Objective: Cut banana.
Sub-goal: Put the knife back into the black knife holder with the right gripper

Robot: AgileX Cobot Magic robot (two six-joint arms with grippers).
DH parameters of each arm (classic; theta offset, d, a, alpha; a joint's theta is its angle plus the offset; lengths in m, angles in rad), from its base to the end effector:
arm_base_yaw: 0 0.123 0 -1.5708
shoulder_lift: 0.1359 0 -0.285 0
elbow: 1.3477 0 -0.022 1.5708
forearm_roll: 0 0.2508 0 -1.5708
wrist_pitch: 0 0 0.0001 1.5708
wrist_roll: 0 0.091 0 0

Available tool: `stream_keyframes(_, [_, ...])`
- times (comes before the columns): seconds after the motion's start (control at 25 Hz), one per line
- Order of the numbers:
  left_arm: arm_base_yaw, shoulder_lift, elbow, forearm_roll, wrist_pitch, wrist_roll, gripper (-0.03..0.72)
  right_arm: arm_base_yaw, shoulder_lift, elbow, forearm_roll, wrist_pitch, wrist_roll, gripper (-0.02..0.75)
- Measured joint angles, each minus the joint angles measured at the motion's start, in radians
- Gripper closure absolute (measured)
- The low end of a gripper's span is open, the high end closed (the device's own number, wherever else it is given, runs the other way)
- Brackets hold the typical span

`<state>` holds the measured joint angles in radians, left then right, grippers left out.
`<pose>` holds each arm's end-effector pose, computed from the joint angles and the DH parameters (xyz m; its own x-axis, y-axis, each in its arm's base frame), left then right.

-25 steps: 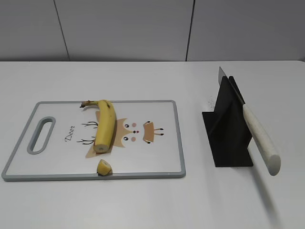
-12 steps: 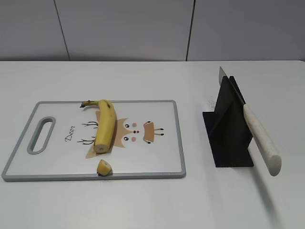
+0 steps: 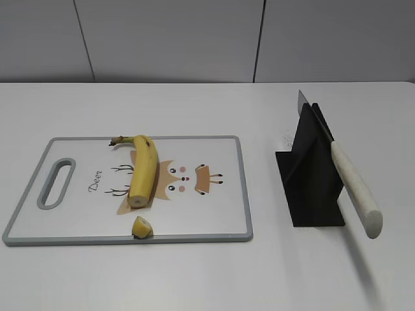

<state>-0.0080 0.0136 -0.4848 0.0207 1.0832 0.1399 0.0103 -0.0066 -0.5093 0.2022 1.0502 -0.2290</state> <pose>-0.0021 0.0017 0.2713 -0.4965 0.1530 -0.8544 0.0669 0.9882 0.1380 -0.0076 0.0158 0.2820 -0.3995 -0.1292 -0.9076 -0.2204 0.9745 -0.0417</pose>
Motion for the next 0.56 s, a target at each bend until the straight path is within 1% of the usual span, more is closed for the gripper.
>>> stream_keyframes(0.56, [0.000,0.000,0.000,0.000,0.000,0.000,0.135,0.000,0.000,0.000,0.000,0.000,0.000,0.257])
